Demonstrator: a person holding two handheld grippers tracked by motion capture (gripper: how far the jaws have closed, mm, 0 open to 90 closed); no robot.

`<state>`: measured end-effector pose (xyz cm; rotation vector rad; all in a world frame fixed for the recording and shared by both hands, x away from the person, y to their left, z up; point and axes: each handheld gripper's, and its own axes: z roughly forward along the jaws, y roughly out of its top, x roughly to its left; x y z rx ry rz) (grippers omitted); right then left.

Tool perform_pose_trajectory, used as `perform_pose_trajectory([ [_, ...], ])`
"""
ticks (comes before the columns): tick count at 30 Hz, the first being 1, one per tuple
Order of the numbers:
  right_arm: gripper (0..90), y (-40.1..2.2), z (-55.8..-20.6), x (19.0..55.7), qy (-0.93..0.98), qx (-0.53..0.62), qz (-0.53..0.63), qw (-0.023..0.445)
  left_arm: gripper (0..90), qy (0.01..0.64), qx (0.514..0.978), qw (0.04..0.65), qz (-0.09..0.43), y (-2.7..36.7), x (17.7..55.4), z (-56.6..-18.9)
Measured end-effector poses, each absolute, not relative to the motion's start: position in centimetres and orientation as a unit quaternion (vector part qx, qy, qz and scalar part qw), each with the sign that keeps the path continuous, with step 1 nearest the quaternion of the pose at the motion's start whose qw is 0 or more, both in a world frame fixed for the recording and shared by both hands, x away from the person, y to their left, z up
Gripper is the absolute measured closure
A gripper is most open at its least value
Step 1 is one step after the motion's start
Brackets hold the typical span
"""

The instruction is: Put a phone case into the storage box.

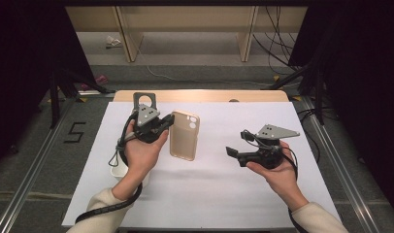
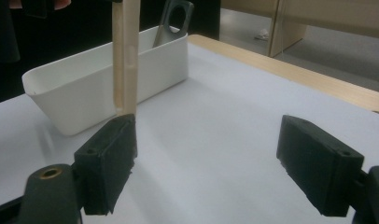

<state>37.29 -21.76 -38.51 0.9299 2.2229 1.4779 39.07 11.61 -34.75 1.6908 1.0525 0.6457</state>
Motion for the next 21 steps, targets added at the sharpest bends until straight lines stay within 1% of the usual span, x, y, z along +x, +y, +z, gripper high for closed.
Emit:
perform_pose_trajectory([
  [21,21.2,-24.2,-39.2,36.6,0.777,0.336,0.505,0.169,87.0,0.447,0.682,0.508,0.276,13.1,39.3,-33.8],
])
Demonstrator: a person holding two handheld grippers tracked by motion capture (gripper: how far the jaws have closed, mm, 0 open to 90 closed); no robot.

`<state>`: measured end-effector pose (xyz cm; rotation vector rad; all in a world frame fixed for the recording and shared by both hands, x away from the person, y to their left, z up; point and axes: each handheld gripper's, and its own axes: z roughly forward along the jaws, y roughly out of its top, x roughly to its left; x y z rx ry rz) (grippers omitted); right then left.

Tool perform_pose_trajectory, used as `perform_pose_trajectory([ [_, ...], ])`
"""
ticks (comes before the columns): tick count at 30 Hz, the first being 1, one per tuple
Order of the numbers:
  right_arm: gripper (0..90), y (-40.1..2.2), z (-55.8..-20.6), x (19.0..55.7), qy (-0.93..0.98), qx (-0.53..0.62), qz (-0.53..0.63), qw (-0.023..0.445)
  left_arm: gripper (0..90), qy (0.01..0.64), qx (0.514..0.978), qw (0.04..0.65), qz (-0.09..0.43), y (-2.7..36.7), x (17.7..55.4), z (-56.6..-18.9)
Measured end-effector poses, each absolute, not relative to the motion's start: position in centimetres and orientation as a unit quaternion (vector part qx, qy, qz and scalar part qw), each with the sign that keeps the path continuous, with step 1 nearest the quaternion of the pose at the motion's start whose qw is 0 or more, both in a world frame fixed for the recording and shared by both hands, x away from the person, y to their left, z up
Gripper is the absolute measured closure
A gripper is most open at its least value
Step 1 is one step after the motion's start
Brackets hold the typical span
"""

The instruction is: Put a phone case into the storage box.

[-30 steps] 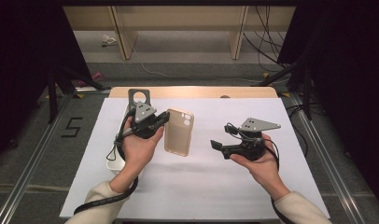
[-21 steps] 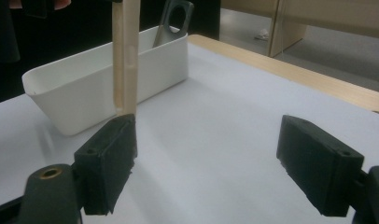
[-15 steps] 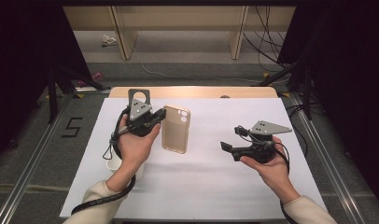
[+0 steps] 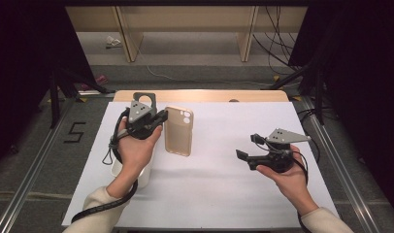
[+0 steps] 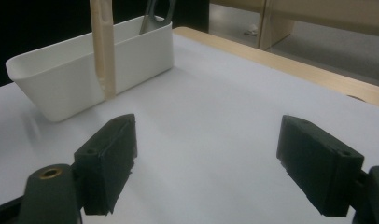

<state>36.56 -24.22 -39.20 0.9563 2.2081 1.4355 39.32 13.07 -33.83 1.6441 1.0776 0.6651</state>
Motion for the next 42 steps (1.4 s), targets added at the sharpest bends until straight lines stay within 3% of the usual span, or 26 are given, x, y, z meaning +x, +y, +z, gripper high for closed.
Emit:
perform_pose_trajectory([
  [42,21.3,-26.9,-39.8,35.7,0.768,0.359,0.500,0.175,87.0,0.476,0.643,0.507,0.321,17.8,39.9,-31.6],
])
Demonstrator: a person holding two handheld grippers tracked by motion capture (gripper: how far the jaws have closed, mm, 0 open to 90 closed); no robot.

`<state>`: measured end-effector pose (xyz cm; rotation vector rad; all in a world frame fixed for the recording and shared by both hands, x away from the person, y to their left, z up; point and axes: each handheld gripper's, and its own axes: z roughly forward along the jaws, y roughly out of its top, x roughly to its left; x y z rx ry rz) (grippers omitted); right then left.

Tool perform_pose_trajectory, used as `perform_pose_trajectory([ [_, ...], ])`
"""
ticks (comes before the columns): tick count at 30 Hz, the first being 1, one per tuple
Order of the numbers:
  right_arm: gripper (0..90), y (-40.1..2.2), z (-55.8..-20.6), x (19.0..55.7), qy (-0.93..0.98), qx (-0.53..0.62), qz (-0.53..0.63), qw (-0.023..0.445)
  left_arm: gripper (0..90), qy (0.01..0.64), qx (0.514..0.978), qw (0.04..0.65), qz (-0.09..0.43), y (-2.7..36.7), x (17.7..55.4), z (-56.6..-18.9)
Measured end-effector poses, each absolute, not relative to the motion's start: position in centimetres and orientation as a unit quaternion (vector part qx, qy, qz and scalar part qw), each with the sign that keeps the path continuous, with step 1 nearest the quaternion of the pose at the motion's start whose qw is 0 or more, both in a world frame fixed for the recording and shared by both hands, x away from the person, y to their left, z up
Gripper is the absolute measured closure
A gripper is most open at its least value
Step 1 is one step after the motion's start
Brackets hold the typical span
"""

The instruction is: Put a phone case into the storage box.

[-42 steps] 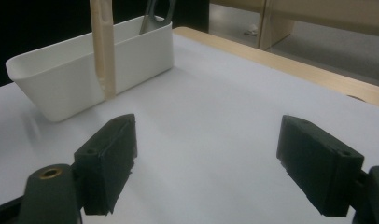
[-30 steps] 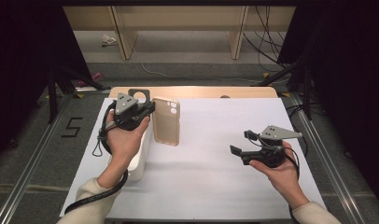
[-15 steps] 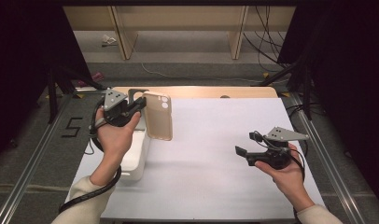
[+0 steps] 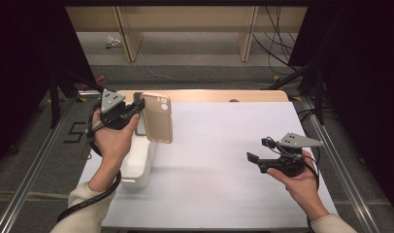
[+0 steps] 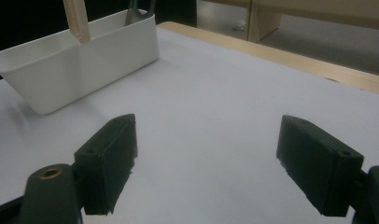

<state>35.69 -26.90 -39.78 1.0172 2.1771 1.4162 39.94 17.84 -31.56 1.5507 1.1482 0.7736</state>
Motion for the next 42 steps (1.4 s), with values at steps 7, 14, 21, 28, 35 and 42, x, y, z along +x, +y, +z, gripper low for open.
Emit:
perform_pose_trajectory([
  [7,21.4,-26.9,-39.8,35.7,0.768,0.360,0.500,0.175,87.1,0.479,0.642,0.504,0.323,18.5,40.1,-31.5],
  [14,21.5,-26.9,-39.9,35.7,0.768,0.360,0.499,0.175,87.1,0.480,0.640,0.503,0.328,19.1,40.1,-31.4],
  [21,21.7,-26.9,-39.9,35.7,0.770,0.358,0.498,0.175,87.0,0.484,0.633,0.504,0.333,20.0,40.2,-31.2],
  [28,21.8,-26.9,-39.9,35.7,0.771,0.357,0.497,0.177,87.1,0.489,0.625,0.505,0.339,20.9,40.2,-31.0],
  [35,21.8,-26.9,-39.9,35.7,0.771,0.355,0.497,0.179,87.1,0.494,0.620,0.504,0.343,21.6,40.3,-31.0],
  [42,21.7,-27.0,-40.0,35.8,0.772,0.357,0.495,0.178,87.0,0.497,0.619,0.498,0.349,22.0,40.5,-31.3],
])
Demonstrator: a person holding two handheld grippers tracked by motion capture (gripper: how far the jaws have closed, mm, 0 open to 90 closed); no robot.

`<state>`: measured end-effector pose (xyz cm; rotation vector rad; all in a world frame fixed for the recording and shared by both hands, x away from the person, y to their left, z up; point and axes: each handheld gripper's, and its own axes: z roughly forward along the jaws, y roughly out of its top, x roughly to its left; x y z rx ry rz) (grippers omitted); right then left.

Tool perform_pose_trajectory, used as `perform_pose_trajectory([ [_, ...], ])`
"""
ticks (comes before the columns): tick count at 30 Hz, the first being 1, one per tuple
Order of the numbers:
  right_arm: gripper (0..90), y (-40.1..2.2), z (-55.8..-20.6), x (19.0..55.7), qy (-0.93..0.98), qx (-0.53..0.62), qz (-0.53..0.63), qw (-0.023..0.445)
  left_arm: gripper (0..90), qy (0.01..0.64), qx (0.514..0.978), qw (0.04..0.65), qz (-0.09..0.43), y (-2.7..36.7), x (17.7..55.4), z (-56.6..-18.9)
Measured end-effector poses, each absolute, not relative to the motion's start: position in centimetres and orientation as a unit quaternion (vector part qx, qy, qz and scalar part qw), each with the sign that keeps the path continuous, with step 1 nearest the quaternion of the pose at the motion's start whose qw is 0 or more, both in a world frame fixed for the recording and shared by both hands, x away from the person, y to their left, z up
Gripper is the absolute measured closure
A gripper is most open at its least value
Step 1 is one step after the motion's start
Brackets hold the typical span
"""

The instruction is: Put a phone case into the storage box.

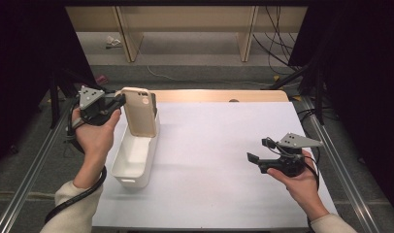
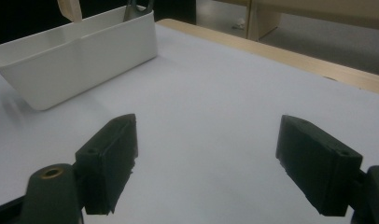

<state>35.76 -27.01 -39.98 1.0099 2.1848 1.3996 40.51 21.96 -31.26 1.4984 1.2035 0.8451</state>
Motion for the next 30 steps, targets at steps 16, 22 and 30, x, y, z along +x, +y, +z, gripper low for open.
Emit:
perform_pose_trajectory([
  [16,21.7,-27.02,-39.98,35.76,0.773,0.356,0.495,0.177,87.0,0.500,0.620,0.488,0.357,22.50,41.00,-31.85],
  [22,21.7,-27.03,-40.00,35.79,0.773,0.356,0.495,0.177,87.0,0.501,0.619,0.486,0.359,22.72,41.21,-32.02],
  [30,21.7,-27.02,-40.03,35.81,0.773,0.357,0.494,0.177,87.0,0.501,0.620,0.484,0.361,22.94,41.47,-32.16],
])
